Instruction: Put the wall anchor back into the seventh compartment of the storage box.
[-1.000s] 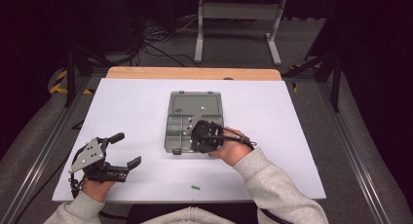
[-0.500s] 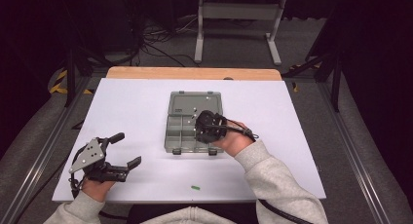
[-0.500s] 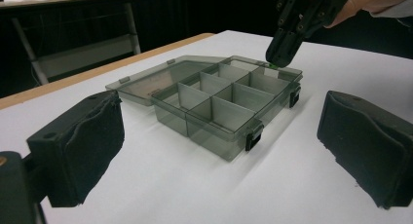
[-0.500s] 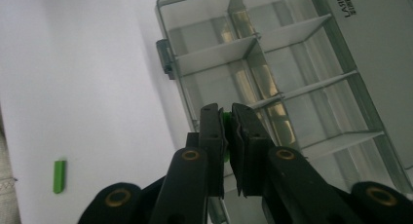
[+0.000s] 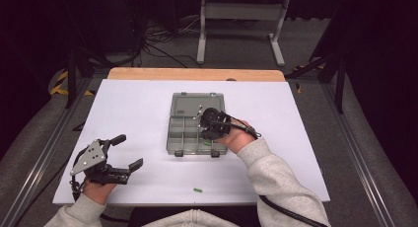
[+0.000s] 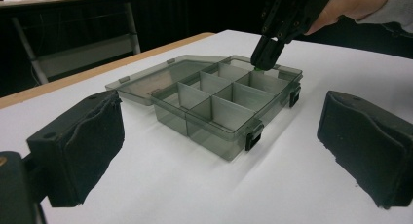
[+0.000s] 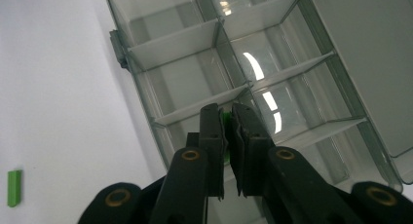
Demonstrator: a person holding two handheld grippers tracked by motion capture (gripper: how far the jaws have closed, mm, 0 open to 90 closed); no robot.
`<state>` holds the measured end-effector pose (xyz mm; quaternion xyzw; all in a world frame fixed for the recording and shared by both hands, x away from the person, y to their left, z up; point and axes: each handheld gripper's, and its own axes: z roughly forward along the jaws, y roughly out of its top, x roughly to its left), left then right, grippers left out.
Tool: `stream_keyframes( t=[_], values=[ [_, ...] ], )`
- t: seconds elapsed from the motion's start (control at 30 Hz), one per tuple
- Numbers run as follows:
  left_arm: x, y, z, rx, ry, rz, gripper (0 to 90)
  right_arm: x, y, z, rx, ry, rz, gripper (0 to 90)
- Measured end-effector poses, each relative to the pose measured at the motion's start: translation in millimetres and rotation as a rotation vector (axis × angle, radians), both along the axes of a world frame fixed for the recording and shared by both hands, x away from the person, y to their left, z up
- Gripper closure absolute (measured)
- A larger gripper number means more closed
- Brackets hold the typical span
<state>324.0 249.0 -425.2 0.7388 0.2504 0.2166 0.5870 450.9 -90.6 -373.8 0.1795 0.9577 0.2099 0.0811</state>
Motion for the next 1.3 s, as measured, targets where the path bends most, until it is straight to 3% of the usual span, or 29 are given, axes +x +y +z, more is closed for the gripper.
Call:
stream_keyframes(
  t=[0.9, 1.1, 1.3],
  values=[
    [0.0, -0.1, 0.1, 0.004, 0.000, 0.001, 4.1, 2.6, 2.6, -30.7, -0.061, 0.084, 0.003, 83.6],
    [-0.1, -0.2, 0.1, 0.004, 0.000, 0.001, 4.1, 1.6, 3.6, -33.7, -0.065, 0.092, 0.009, 83.2],
    [-0.2, 0.0, 0.2, 0.005, -0.001, 0.003, 4.2, 0.3, 2.1, -27.0, -0.049, 0.065, 0.005, 76.1]
  ],
)
